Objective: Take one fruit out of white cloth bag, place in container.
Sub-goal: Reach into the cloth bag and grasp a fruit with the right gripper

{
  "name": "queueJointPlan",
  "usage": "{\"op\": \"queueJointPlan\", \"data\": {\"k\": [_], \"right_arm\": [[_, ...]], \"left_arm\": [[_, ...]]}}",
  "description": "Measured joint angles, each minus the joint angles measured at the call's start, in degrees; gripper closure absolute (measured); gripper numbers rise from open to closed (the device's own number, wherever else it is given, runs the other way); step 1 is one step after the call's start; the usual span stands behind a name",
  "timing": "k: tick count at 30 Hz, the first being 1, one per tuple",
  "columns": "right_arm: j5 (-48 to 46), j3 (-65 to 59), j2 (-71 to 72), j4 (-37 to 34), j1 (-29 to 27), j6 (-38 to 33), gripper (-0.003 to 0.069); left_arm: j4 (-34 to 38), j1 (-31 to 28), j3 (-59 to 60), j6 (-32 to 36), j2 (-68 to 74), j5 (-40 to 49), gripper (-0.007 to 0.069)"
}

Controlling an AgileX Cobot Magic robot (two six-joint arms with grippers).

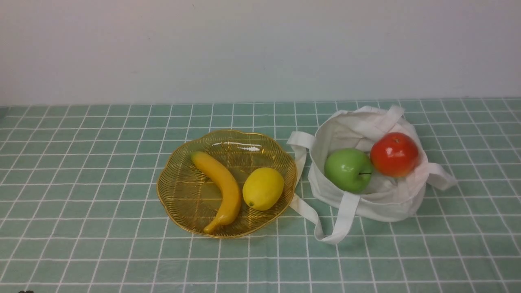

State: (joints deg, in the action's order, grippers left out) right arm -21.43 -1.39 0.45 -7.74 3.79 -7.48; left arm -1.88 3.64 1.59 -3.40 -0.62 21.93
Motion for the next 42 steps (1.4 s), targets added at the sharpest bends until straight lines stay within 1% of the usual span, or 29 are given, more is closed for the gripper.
{"op": "queueJointPlan", "data": {"k": [28, 30, 32, 34, 35, 37, 39, 42], "right_arm": [[0.1, 0.0, 0.0, -0.4, 0.0, 0.1, 0.0673], [1.5, -0.2, 0.0, -4.0, 0.0, 2.5, 0.0673], [3.3, -0.3, 0.0, -11.1, 0.0, 6.8, 0.0673], [5.8, -0.3, 0.0, -20.2, 0.0, 13.2, 0.0673], [6.4, -0.3, 0.0, -22.9, 0.0, 14.7, 0.0673], [7.7, -0.3, 0.0, -30.7, 0.0, 18.3, 0.0673], [8.4, -0.3, 0.0, -37.4, 0.0, 19.9, 0.0673], [9.2, -0.3, 0.0, -42.8, 0.0, 20.4, 0.0673]], "left_arm": [[0.0, 0.0, 0.0, 0.0, 0.0, 0.0, 0.0632], [0.0, 0.0, 0.0, 0.0, 0.0, 0.0, 0.0632], [0.0, 0.0, 0.0, 0.0, 0.0, 0.0, 0.0632], [0.0, 0.0, 0.0, 0.0, 0.0, 0.0, 0.0632], [0.0, 0.0, 0.0, 0.0, 0.0, 0.0, 0.0632], [0.0, 0.0, 0.0, 0.0, 0.0, 0.0, 0.0632], [0.0, 0.0, 0.0, 0.0, 0.0, 0.0, 0.0632], [0.0, 0.0, 0.0, 0.0, 0.0, 0.0, 0.0632]]}}
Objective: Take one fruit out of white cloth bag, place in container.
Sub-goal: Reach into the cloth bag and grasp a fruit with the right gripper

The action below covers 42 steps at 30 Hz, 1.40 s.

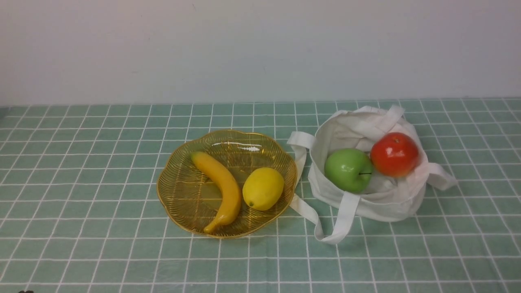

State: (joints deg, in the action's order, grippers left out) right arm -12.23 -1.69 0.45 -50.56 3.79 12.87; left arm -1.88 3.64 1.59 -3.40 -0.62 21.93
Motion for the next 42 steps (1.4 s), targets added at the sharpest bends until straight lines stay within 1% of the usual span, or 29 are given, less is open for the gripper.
{"op": "queueJointPlan", "data": {"k": [4, 6, 7, 10, 12, 13, 14, 16, 17, 18, 20, 21, 22, 24, 25, 26, 29, 30, 31, 34, 37, 40, 42], "right_arm": [[0.5, 0.2, 0.0, -2.1, 0.0, -0.3, 0.0673], [0.8, 1.9, 0.0, -2.1, 0.0, -2.1, 0.0673], [1.1, 3.4, 0.0, -1.8, 0.0, -3.5, 0.0673], [2.3, 11.7, -0.6, -1.1, 0.0, -10.8, 0.0673], [1.7, 17.6, -3.4, -0.3, 0.0, -16.3, 0.0673], [1.0, 18.9, -4.3, 0.0, 0.0, -17.6, 0.0673], [-1.6, 23.4, -8.2, 1.5, 0.0, -21.6, 0.0673], [-6.1, 28.0, -13.7, 3.7, 0.0, -25.1, 0.0671], [-10.9, 32.0, -20.1, 6.6, 0.0, -26.7, 0.0671], [-15.1, 34.2, -24.5, 8.3, 0.0, -26.9, 0.0671], [-20.6, 36.9, -32.7, 10.6, 0.0, -26.3, 0.0671], [-21.8, 37.8, -34.5, 10.9, 0.0, -25.9, 0.0671], [-25.6, 39.5, -40.9, 11.2, 0.0, -25.4, 0.0671], [-29.6, 41.6, -49.6, 10.4, 0.2, -26.9, 0.067], [-31.3, 43.0, -55.2, 9.1, 0.8, -29.0, 0.067], [-31.5, 43.2, -56.0, 9.0, 1.0, -29.9, 0.067], [-33.7, 47.6, -67.2, 5.9, 4.1, -37.5, 0.067], [-33.8, 47.9, -67.8, 5.8, 4.3, -37.9, 0.067], [-33.9, 50.5, -72.0, 5.3, 6.1, -40.0, 0.067], [-33.2, 55.4, -77.8, 6.0, 8.6, -41.3, 0.067], [-32.4, 61.0, -83.5, 11.9, 10.0, -38.6, 0.067], [-31.9, 66.2, -87.3, 23.0, 10.1, -29.9, 0.067], [-31.2, 68.5, -88.3, 31.1, 10.1, -21.9, 0.067]], "left_arm": [[0.0, 0.0, 0.0, 0.0, 0.0, 0.0, 0.0632], [0.0, 0.0, 0.0, 0.0, 0.0, 0.0, 0.0632], [0.0, 0.0, 0.0, 0.0, 0.0, 0.0, 0.0632], [0.0, 0.0, 0.0, 0.0, 0.0, 0.0, 0.0632], [0.0, 0.0, 0.0, 0.0, 0.0, 0.0, 0.0632], [0.0, 0.0, 0.0, 0.0, 0.0, 0.0, 0.0632], [0.0, 0.0, 0.0, 0.0, 0.0, 0.0, 0.0632], [0.0, 0.0, 0.0, 0.0, 0.0, 0.0, 0.0632], [0.0, 0.0, 0.0, 0.0, 0.0, 0.0, 0.0632], [0.0, 0.0, 0.0, 0.0, 0.0, 0.0, 0.0632], [0.0, 0.0, 0.0, 0.0, 0.0, 0.0, 0.0632], [0.0, 0.0, 0.0, 0.0, 0.0, 0.0, 0.0632], [0.0, 0.0, 0.0, 0.0, 0.0, 0.0, 0.0632], [0.0, 0.0, 0.0, 0.0, 0.0, 0.0, 0.0632], [0.0, 0.0, 0.0, 0.0, 0.0, 0.0, 0.0632], [0.0, 0.0, 0.0, 0.0, 0.0, 0.0, 0.0632], [0.0, 0.0, 0.0, 0.0, 0.0, 0.0, 0.0632], [0.0, 0.0, 0.0, 0.0, 0.0, 0.0, 0.0632], [0.0, 0.0, 0.0, 0.0, 0.0, 0.0, 0.0632], [0.0, 0.0, 0.0, 0.0, 0.0, 0.0, 0.0632], [0.0, 0.0, 0.0, 0.0, 0.0, 0.0, 0.0632], [0.0, 0.0, 0.0, 0.0, 0.0, 0.0, 0.0632], [0.0, 0.0, 0.0, 0.0, 0.0, 0.0, 0.0632]]}}
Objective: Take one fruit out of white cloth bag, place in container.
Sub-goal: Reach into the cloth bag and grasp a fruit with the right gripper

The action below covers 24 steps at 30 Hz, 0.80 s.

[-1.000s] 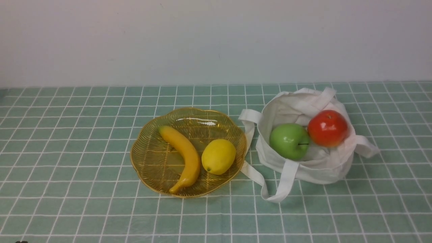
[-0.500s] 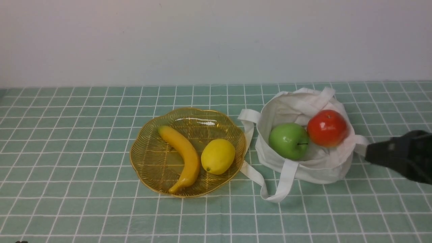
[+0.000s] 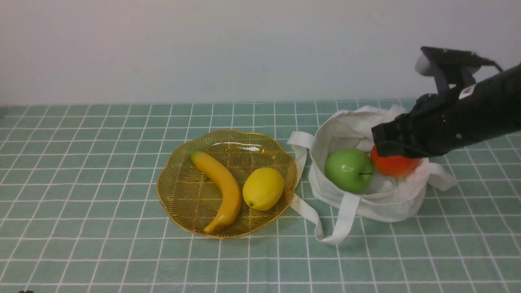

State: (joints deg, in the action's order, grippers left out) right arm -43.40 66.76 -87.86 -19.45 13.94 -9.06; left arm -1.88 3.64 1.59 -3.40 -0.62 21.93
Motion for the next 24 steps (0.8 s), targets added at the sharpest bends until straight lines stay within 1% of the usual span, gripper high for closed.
{"op": "queueJointPlan", "data": {"k": [1, 3, 4, 6, 9, 13, 14, 15, 16, 17, 20, 21, 24], "right_arm": [[0.8, 1.0, -0.2, 5.5, 0.0, 4.7, 0.067], [2.2, 1.9, -0.2, 13.7, 0.0, 11.3, 0.0669], [2.3, 2.0, -0.2, 15.1, 0.0, 11.8, 0.0668], [3.0, 2.1, -0.5, 22.0, 0.0, 16.8, 0.0659], [3.0, 2.2, -1.2, 25.0, 0.0, 18.2, 0.0638], [3.1, 2.2, -3.1, 25.6, 0.0, 18.6, 0.0569], [3.5, 2.2, -3.9, 25.6, 0.0, 18.7, 0.0521], [4.0, 2.2, -4.5, 25.6, 0.0, 18.7, 0.0488], [4.6, 2.2, -5.1, 25.6, 0.0, 18.9, 0.042], [4.7, 2.2, -5.1, 25.6, 0.0, 18.9, 0.042], [5.5, 2.2, -6.4, 26.2, 0.0, 19.6, 0.0244], [5.7, 2.2, -6.7, 26.7, 0.0, 19.6, 0.0205], [5.6, 2.2, -7.0, 27.1, 0.0, 19.5, 0.0129]], "left_arm": [[0.0, 0.0, 0.0, 0.0, 0.0, 0.0, 0.0632], [0.0, 0.0, 0.0, 0.0, 0.0, 0.0, 0.0632], [0.0, 0.0, 0.0, 0.0, 0.0, 0.0, 0.0632], [0.0, 0.0, 0.0, 0.0, 0.0, 0.0, 0.0632], [0.0, 0.0, 0.0, 0.0, 0.0, 0.0, 0.0632], [0.0, 0.0, 0.0, 0.0, 0.0, 0.0, 0.0632], [0.0, 0.0, 0.0, 0.0, 0.0, 0.0, 0.0632], [0.0, 0.0, 0.0, 0.0, 0.0, 0.0, 0.0632], [0.0, 0.0, 0.0, 0.0, 0.0, 0.0, 0.0632], [0.0, 0.0, 0.0, 0.0, 0.0, 0.0, 0.0632], [0.0, 0.0, 0.0, 0.0, 0.0, 0.0, 0.0632], [0.0, 0.0, 0.0, 0.0, 0.0, 0.0, 0.0632], [0.0, 0.0, 0.0, 0.0, 0.0, 0.0, 0.0632]]}}
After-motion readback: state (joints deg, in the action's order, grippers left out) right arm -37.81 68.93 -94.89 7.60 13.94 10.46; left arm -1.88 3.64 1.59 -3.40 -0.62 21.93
